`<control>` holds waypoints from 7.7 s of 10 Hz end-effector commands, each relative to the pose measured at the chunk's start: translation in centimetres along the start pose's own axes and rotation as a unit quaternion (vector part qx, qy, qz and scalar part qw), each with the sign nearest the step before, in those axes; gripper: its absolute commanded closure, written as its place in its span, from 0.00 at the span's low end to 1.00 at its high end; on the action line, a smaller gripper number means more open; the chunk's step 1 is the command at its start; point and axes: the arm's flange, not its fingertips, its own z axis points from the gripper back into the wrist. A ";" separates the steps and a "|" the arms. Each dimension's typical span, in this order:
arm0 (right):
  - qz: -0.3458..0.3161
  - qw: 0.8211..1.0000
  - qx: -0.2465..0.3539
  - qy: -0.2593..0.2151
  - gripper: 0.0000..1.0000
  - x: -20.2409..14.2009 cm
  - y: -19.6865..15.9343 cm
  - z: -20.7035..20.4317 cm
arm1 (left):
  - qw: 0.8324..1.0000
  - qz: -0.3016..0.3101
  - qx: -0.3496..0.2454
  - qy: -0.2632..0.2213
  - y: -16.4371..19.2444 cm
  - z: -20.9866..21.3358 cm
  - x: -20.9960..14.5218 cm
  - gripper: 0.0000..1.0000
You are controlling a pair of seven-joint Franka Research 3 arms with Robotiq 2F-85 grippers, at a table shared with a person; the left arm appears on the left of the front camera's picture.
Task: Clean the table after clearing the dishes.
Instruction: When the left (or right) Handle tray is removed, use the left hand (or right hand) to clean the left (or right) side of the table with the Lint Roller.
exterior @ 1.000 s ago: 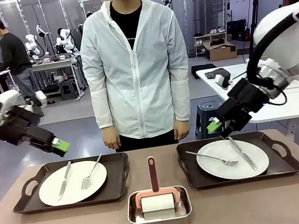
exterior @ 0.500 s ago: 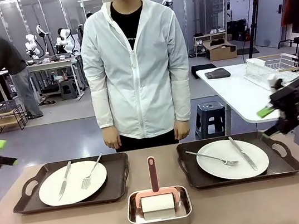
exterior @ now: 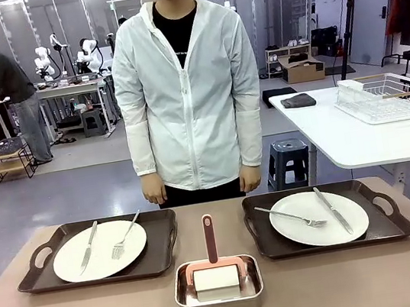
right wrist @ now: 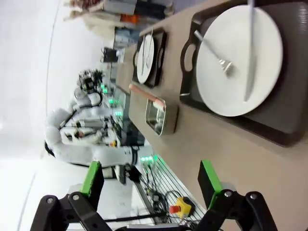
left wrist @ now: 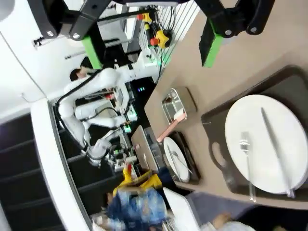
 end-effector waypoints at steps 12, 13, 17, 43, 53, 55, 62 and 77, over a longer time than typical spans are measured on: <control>-0.061 0.993 0.026 -0.095 0.00 -1.8 -6.6 6.7 | 0.994 0.069 0.027 -0.079 0.7 6.8 -2.8 0.00; -0.061 0.993 0.026 -0.095 0.00 -1.8 -6.6 6.7 | 0.994 0.069 0.027 -0.079 0.7 6.8 -2.8 0.00; -0.061 0.993 0.026 -0.095 0.00 -1.8 -6.6 6.7 | 0.994 0.069 0.027 -0.079 0.7 6.8 -2.8 0.00; 0.334 0.858 -0.282 0.271 0.00 -1.7 18.3 -29.9 | 0.994 0.069 0.027 -0.079 0.7 6.8 -2.8 0.00; 0.392 0.799 -0.300 0.343 0.00 -4.0 18.4 -38.6 | 0.994 0.069 0.027 -0.079 0.7 6.8 -2.8 0.00; 0.392 0.799 -0.300 0.343 0.00 -4.0 18.4 -38.6 | 0.994 0.069 0.027 -0.079 0.7 6.8 -2.8 0.00; 0.472 0.692 -0.334 0.432 0.00 -2.7 19.8 -51.3 | 0.994 0.069 0.027 -0.079 0.7 6.8 -2.8 0.00; 0.490 0.607 -0.315 0.540 0.00 -1.8 18.1 -61.7 | 0.994 0.069 0.027 -0.079 0.7 6.8 -2.8 0.00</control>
